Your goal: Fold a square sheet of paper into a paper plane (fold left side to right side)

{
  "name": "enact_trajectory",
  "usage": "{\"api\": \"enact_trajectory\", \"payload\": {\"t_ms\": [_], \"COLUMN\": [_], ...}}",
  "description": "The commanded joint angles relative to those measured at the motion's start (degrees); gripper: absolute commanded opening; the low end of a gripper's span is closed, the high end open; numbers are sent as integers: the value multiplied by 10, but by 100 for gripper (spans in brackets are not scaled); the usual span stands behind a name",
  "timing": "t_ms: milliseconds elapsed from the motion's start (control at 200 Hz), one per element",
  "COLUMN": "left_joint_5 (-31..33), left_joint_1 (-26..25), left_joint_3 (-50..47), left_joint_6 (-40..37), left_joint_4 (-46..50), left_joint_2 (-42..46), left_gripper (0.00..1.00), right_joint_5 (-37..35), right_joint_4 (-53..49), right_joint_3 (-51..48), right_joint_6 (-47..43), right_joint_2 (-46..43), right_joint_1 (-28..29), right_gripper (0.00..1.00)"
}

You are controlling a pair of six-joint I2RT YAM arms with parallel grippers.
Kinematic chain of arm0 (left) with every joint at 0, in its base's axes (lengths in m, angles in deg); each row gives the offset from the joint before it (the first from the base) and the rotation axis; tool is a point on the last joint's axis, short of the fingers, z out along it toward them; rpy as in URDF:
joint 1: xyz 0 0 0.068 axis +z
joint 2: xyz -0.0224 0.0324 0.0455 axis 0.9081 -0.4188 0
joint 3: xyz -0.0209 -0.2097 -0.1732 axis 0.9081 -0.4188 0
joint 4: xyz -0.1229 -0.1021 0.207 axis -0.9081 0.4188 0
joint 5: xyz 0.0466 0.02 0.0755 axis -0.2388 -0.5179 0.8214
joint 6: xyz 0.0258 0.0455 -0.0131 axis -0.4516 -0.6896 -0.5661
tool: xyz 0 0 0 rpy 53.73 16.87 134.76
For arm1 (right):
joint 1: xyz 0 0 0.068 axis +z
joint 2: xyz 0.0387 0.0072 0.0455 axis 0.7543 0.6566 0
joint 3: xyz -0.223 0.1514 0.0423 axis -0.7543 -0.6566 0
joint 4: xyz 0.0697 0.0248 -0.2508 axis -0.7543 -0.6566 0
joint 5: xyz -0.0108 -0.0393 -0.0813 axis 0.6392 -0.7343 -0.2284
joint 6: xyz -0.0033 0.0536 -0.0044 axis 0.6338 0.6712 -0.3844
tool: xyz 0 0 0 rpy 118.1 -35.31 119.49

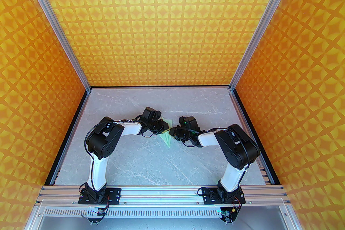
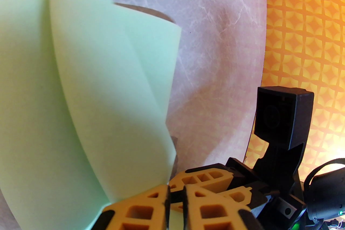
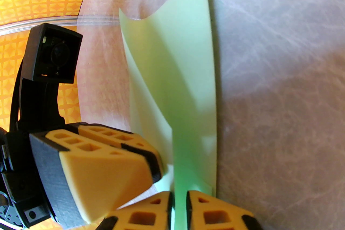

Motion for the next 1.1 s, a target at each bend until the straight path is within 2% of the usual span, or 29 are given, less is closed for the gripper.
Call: {"api": "enact_trajectory", "payload": {"t_ms": [0,195,425,1095], "left_joint_5": [-10,-10,-10,15], "left_joint_1": [-1,-1,-1,20], "left_joint_3": [-6,-5,-5,-30], "left_joint_6": [1,2,0,-73], "left_joint_4": [-9,-9,-6,85], "left_joint_2": [-12,-13,-9,70], "left_gripper": [18,18,18,20], "right_joint_5": [9,13,13,2], "right_joint_4": [19,37,40,-29], "right_joint_3": [9,7,3,9], "right_joint_6": [10,20,21,-28], "right_joint_2": [10,16,16,1], "right_joint_1": [-5,-5,-5,-16], "right_gripper": [18,16,0,0]}}
